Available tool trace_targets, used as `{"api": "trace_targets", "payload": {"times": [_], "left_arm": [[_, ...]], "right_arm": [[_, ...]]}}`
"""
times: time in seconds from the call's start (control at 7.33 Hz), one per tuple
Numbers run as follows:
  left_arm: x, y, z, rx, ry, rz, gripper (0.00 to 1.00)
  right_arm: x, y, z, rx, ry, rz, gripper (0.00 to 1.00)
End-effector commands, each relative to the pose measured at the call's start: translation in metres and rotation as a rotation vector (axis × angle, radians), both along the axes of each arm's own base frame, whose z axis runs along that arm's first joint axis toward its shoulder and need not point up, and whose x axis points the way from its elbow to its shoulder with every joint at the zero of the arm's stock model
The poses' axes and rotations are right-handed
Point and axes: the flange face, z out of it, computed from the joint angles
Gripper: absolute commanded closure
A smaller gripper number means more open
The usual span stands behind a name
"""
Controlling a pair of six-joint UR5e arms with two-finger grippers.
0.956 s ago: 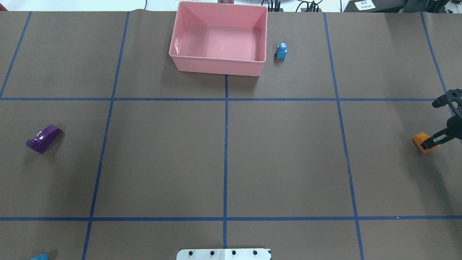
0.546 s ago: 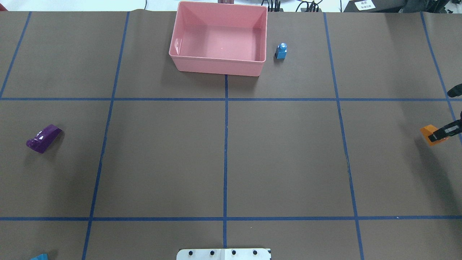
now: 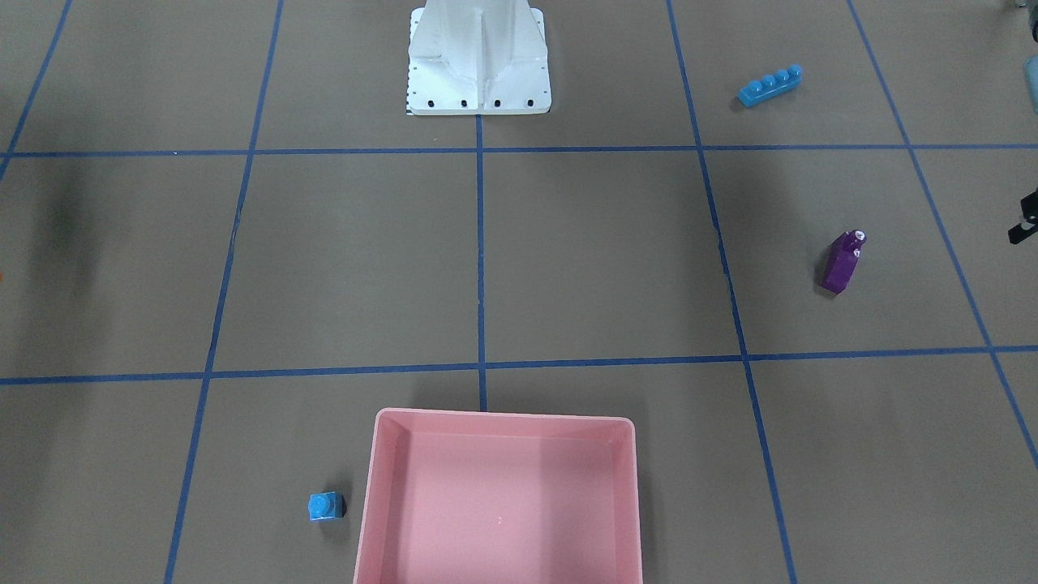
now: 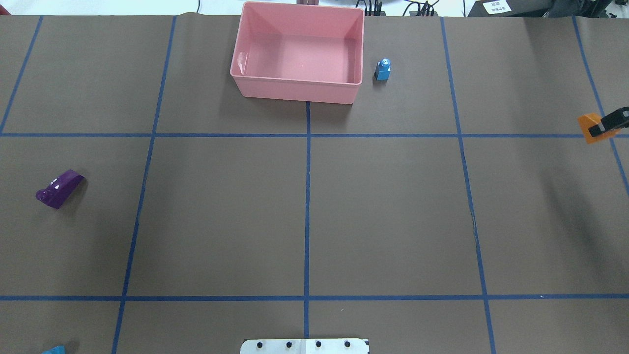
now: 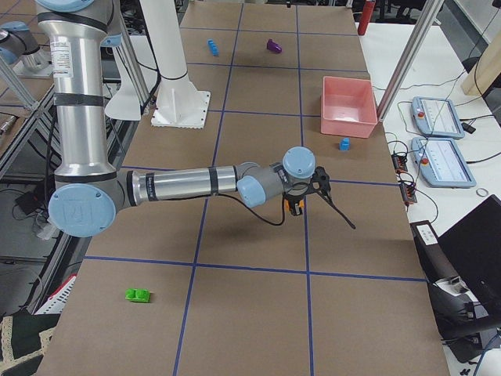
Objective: Put all blocks into box
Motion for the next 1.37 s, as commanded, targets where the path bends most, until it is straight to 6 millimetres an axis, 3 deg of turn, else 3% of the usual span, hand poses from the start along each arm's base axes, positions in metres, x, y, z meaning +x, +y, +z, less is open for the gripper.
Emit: {"api": "trace_targets", "payload": {"times": [0.0, 0.27, 0.41, 0.68, 0.96, 1.23], "left_arm": [[0.06, 0.043, -0.031, -0.049, 0.031, 0.018, 0.0], [0.101, 0.055, -0.035, -0.093, 0.05, 0.004, 0.0], [0.12, 0.057, -0.024, -0.08, 0.023, -0.022, 0.0], [0.15, 0.052, 0.008, -0.069, -0.042, -0.018, 0.02], [0.171, 0.05, 0.016, -0.064, -0.04, 0.016, 0.02], [0.188, 0.057, 0.017, -0.065, -0.042, 0.052, 0.02]], "right_arm": [[-0.017, -0.043, -0.115, -0.111, -0.023, 0.08, 1.0], [-0.078, -0.063, -0.209, -0.216, -0.083, 0.142, 1.0], [-0.106, -0.064, -0.242, -0.261, -0.102, 0.158, 1.0], [-0.154, -0.08, -0.295, -0.264, -0.098, 0.186, 1.0], [-0.218, -0.121, -0.345, -0.286, -0.063, 0.218, 1.0], [-0.267, -0.148, -0.374, -0.286, -0.035, 0.203, 1.0]]}}
